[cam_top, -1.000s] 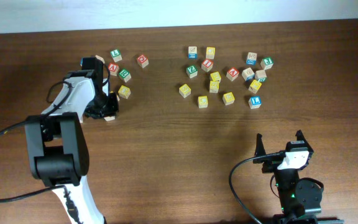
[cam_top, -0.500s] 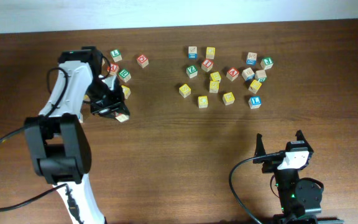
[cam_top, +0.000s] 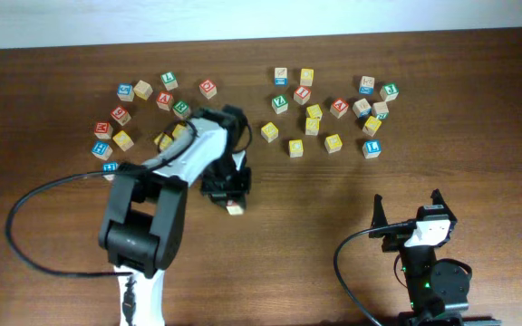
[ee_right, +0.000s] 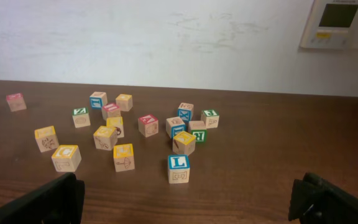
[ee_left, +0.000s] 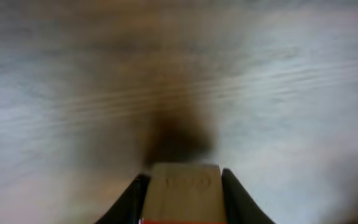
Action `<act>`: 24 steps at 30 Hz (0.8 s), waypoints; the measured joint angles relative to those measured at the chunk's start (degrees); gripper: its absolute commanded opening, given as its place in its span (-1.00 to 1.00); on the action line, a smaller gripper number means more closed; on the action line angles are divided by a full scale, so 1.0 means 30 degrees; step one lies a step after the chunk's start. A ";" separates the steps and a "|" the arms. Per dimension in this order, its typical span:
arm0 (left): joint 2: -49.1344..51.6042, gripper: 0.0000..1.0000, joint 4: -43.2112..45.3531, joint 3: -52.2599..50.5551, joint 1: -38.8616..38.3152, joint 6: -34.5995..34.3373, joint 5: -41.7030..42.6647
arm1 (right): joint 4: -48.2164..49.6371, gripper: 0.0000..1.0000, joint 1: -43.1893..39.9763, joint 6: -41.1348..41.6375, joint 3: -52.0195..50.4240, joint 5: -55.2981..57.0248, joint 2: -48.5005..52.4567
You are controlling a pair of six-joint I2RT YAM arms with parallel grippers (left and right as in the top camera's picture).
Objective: Spell out ICRA
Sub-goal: 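Close the left gripper on the red I block and lift, then carry the red I block to table center and lower it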
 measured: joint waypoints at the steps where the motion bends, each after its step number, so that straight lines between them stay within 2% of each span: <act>1: -0.0029 -0.49 0.0211 -0.0393 -0.0211 -0.0255 -0.0007 | 0.0000 0.97 0.0000 0.0000 0.0000 0.0007 0.0000; 5: -0.0175 -0.41 0.0452 -0.0495 -0.0721 -0.0794 -0.0590 | 0.0000 0.97 0.0000 0.0000 0.0000 0.0000 0.0000; 6: -0.0175 -0.22 0.0452 -0.0495 -0.0765 -0.0809 -0.0678 | 0.0000 0.97 0.0000 0.0007 0.0000 0.0000 0.0000; 7: -0.0182 -0.17 0.0459 -0.0495 -0.0801 -0.0867 -0.0801 | 0.0000 0.97 0.0000 -0.0007 0.0000 0.0000 0.0000; 10: -0.0226 -0.14 0.0415 -0.0495 -0.0809 -0.1078 -0.1188 | 0.0000 0.97 0.0000 0.0000 0.0000 0.0000 0.0000; 11: -0.0226 -0.17 0.0401 -0.0495 -0.0816 -0.1086 -0.1260 | 0.0000 0.97 0.0000 -0.0007 0.0000 0.0000 0.0000; 14: -0.0226 -0.53 0.0350 -0.0495 -0.0809 -0.1166 -0.1443 | 0.0000 0.97 0.0000 -0.0007 0.0000 0.0000 0.0000; 24: -0.0226 -0.46 0.0408 -0.0495 -0.0780 -0.1217 -0.1537 | 0.0000 0.97 0.0000 -0.0007 0.0000 0.0000 0.0000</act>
